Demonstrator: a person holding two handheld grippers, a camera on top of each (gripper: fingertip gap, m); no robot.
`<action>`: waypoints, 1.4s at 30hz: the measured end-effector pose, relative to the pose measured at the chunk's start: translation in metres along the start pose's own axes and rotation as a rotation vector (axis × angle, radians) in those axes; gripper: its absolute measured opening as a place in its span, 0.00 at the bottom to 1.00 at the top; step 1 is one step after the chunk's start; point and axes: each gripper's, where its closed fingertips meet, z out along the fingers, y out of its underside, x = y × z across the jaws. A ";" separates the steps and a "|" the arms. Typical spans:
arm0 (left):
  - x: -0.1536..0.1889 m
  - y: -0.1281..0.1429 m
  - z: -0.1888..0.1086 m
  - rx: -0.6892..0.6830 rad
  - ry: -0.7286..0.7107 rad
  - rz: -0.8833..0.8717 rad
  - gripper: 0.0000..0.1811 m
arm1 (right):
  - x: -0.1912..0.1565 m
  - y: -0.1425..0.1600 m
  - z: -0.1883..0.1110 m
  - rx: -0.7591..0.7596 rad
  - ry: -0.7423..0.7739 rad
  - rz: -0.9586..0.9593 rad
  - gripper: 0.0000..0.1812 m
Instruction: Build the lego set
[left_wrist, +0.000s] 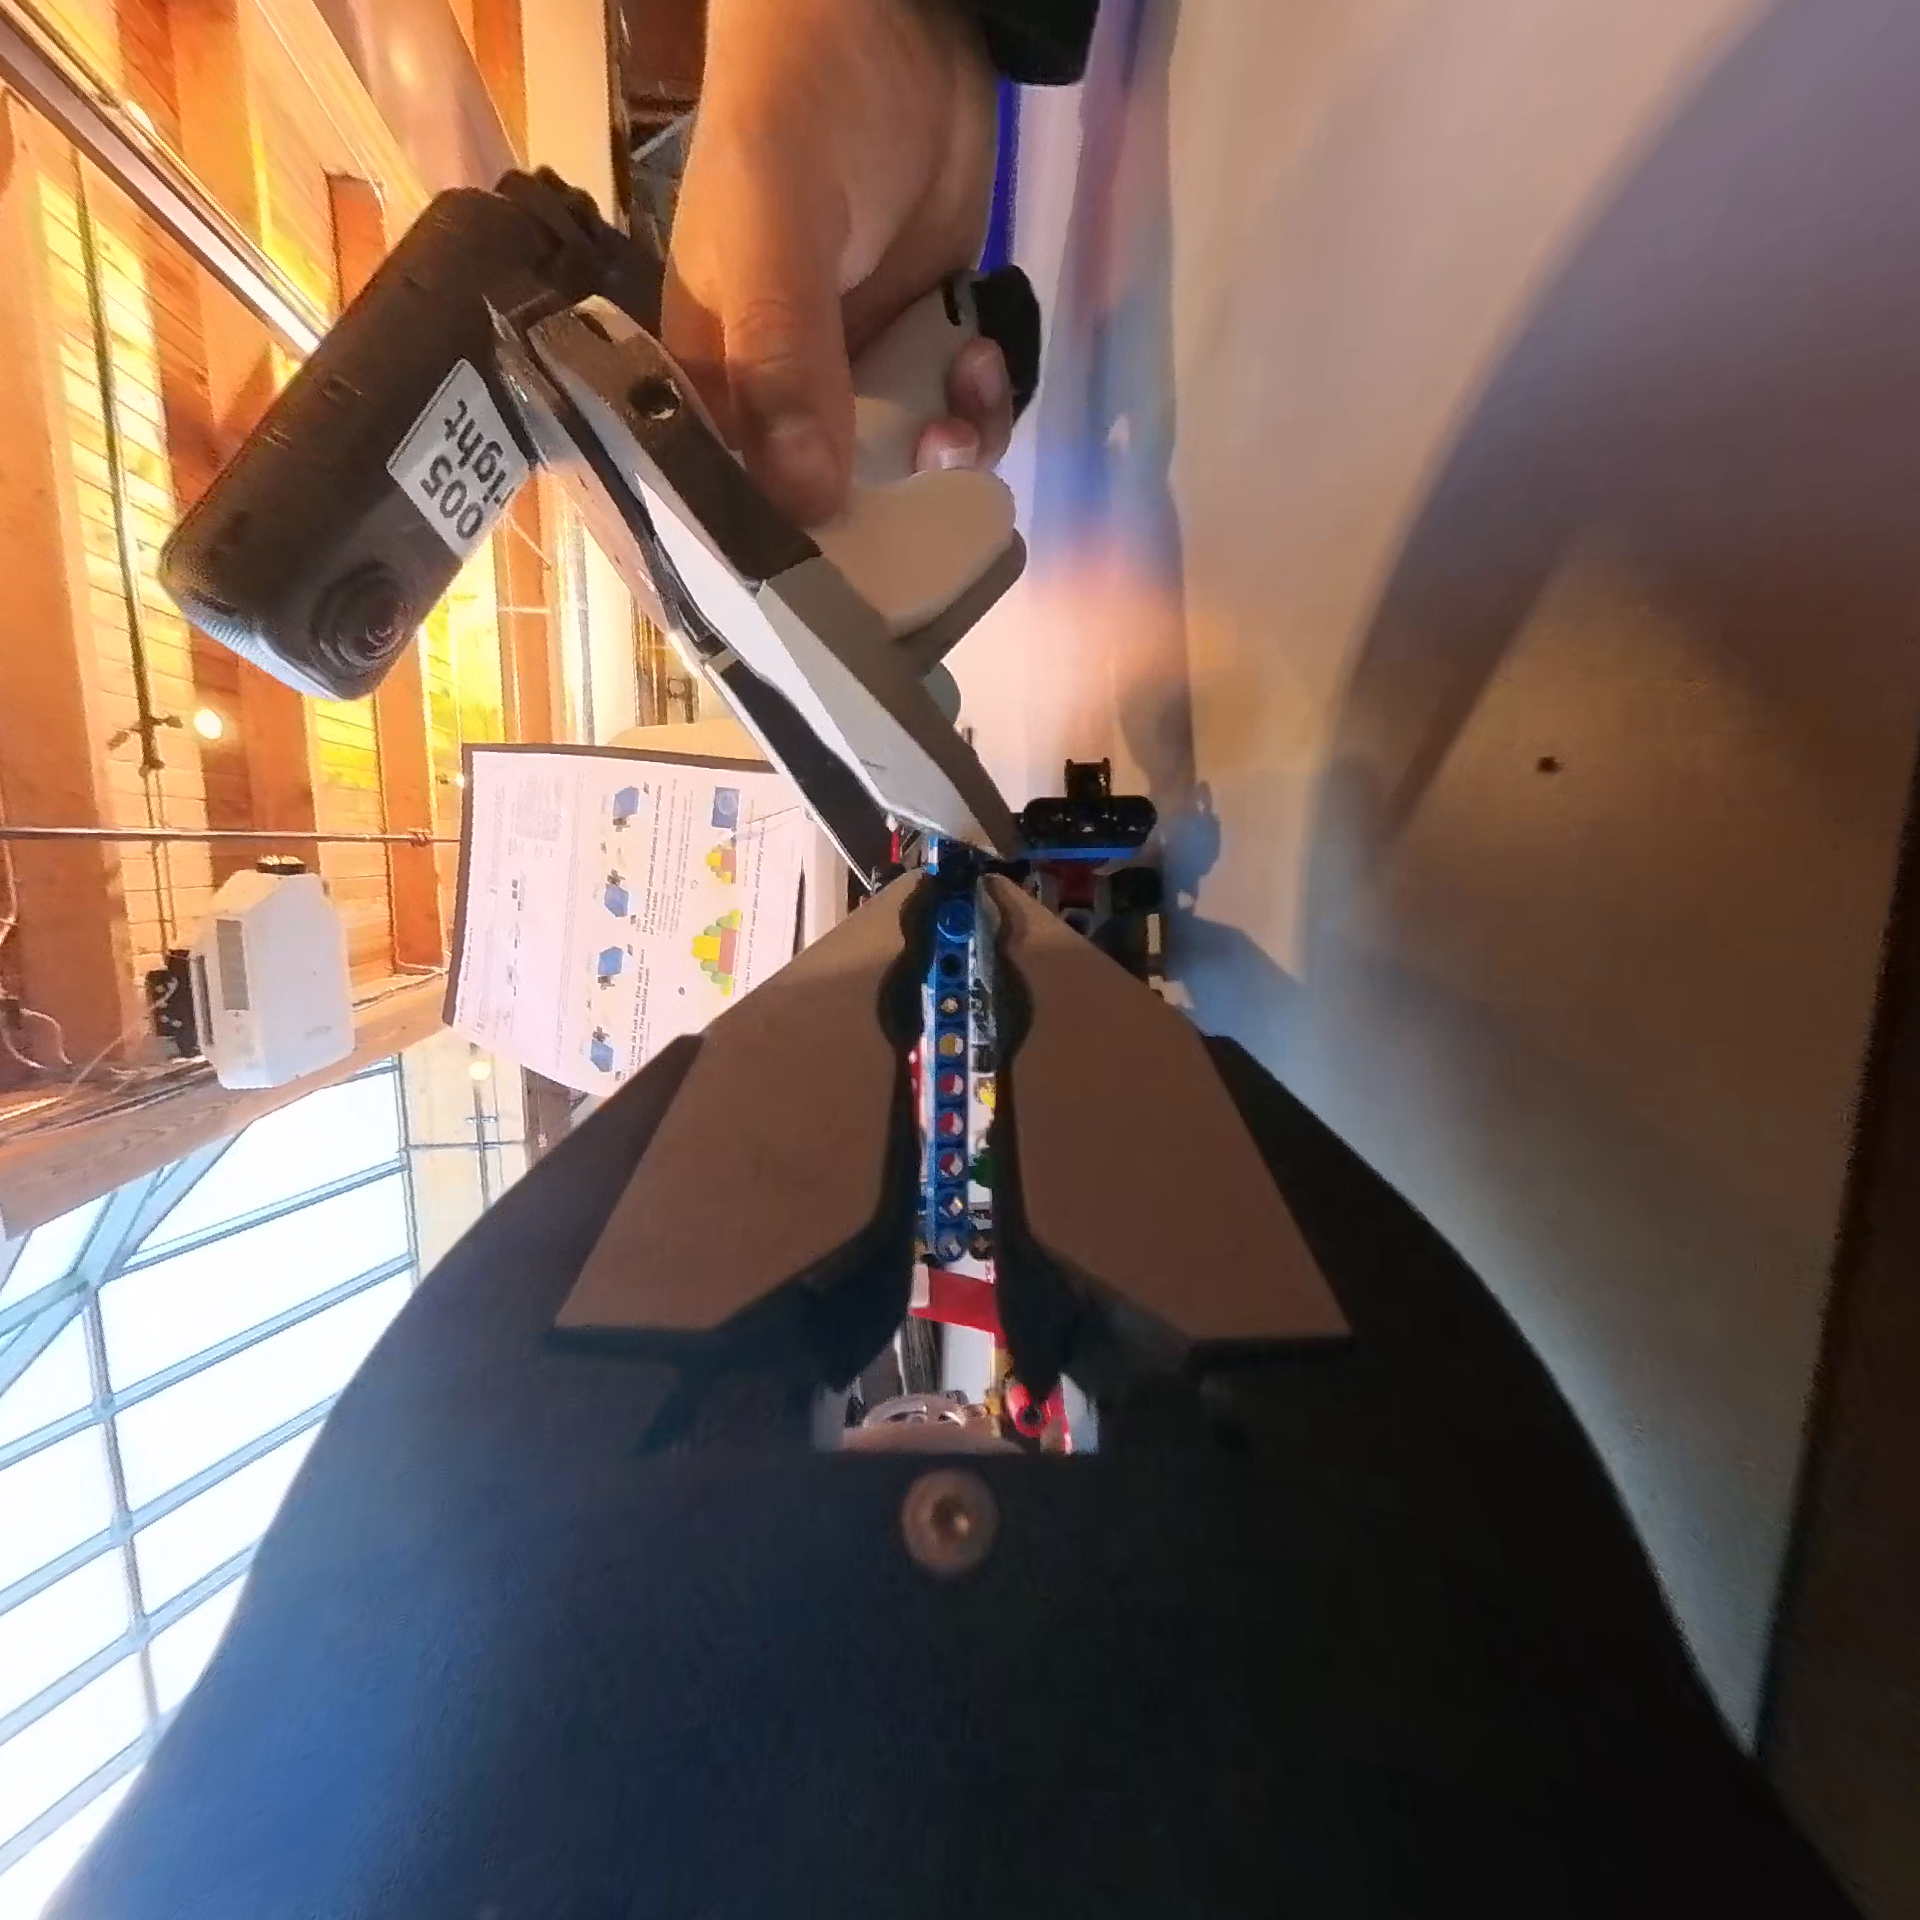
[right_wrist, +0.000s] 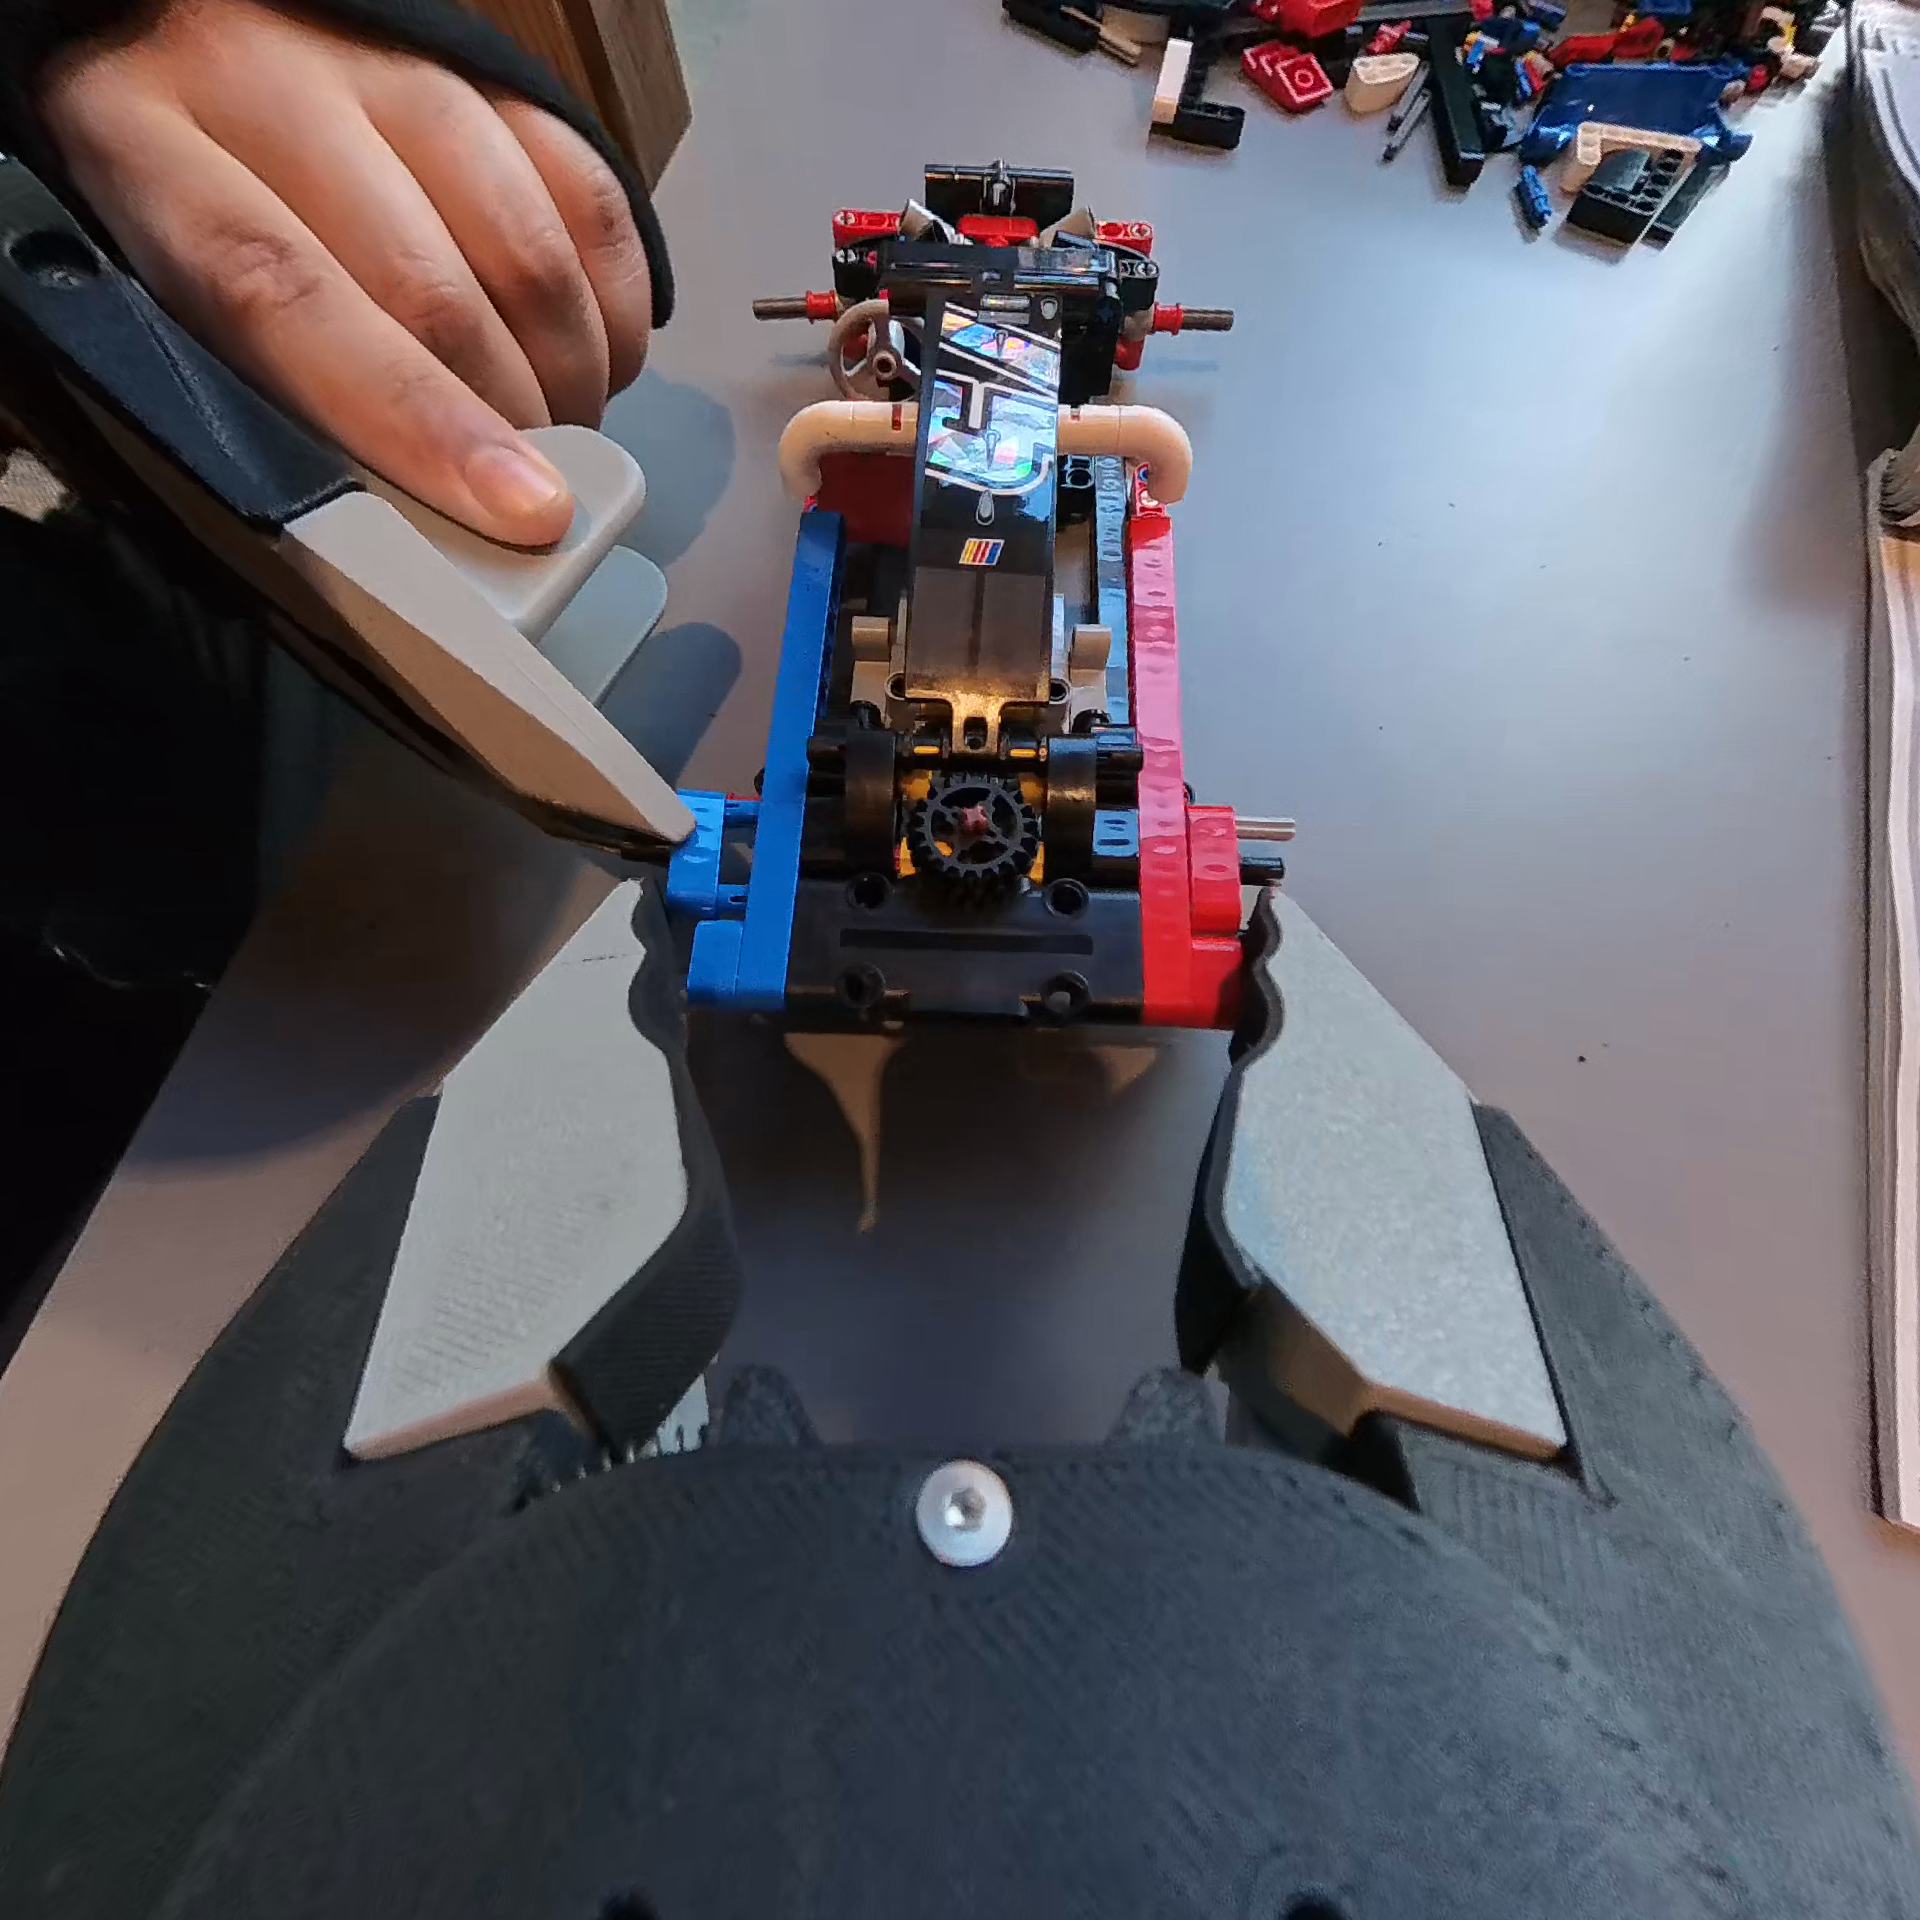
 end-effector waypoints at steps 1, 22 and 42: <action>0.000 0.000 0.000 0.002 -0.001 -0.001 0.02 | 0.000 0.000 0.000 0.001 -0.001 -0.001 0.58; 0.000 0.006 -0.005 0.181 -0.035 0.221 0.03 | 0.001 -0.006 0.004 0.062 0.033 0.018 0.59; -0.001 0.014 -0.001 0.189 -0.062 0.207 0.03 | 0.001 -0.008 0.004 0.098 0.013 0.076 0.65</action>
